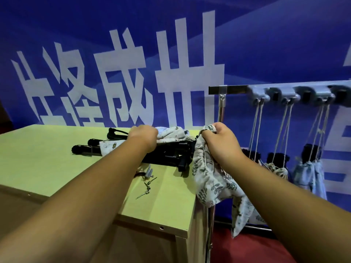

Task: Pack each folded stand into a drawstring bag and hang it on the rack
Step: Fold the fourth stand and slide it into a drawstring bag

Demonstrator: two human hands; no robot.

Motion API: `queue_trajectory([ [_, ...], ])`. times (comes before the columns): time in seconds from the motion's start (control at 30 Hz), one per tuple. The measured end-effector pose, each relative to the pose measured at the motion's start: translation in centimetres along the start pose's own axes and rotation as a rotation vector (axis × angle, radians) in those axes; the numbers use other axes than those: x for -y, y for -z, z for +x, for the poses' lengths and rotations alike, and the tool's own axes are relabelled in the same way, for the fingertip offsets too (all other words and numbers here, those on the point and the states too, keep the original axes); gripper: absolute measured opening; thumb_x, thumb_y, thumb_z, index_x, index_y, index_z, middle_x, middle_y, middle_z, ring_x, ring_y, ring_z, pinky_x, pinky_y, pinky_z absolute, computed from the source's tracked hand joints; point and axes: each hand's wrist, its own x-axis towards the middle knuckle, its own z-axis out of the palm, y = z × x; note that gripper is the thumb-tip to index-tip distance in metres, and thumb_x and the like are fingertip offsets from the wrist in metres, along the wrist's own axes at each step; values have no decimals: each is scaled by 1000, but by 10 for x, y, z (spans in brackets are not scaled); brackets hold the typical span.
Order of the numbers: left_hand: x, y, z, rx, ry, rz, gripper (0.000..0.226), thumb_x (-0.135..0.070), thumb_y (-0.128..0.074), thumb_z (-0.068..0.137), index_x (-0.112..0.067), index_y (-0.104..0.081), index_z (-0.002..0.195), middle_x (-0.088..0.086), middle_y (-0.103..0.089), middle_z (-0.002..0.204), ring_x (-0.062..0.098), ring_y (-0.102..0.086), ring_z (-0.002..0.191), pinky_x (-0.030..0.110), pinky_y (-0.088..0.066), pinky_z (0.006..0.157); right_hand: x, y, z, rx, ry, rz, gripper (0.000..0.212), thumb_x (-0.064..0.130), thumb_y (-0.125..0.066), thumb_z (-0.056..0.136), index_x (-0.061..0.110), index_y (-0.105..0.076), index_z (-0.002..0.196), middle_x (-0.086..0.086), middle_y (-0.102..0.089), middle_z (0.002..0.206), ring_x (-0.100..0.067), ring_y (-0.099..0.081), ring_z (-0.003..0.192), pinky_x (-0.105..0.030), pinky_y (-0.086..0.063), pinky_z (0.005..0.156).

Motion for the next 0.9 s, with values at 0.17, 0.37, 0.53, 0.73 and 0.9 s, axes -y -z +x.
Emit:
queue_trajectory([
  [0.17,8,15,19,-274,89,-94,19,-9,-66,98,-16,-67,115,7,-41,110,34,-59,89,44,-54,74,-11,-9,10,12,1,47,21,25,-59,100,4,-60,103,-8,-59,82,-21,-51,70,-25,-41,48],
  [0.37,1,19,53,-239,-39,-490,95,11,-60,87,-34,-28,165,7,-5,175,41,-30,155,56,-40,119,-16,-14,16,13,0,20,24,29,-61,100,7,-63,108,-19,-70,99,-18,-54,73,-30,-40,58],
  [0.53,-17,21,26,-114,-107,-699,39,-8,-52,105,-12,-61,143,12,-62,145,29,-64,122,40,-52,101,-12,-12,13,44,-36,22,17,34,-61,100,17,-64,106,-9,-73,102,-23,-68,92,-35,-52,75],
  [0.73,-33,63,-47,296,-146,-1500,42,-47,-58,107,-9,-69,121,11,-71,102,23,-70,84,43,-63,88,17,0,-5,93,-150,91,13,23,-54,98,16,-65,99,-5,-65,80,-24,-59,69,-37,-46,64],
  [0.9,-30,92,-105,391,-290,-1371,38,-38,-77,97,-23,-64,129,7,-76,122,23,-78,106,49,-61,99,50,24,-31,104,-141,130,13,14,-65,94,17,-77,97,-8,-76,79,-31,-71,77,-42,-57,67],
])
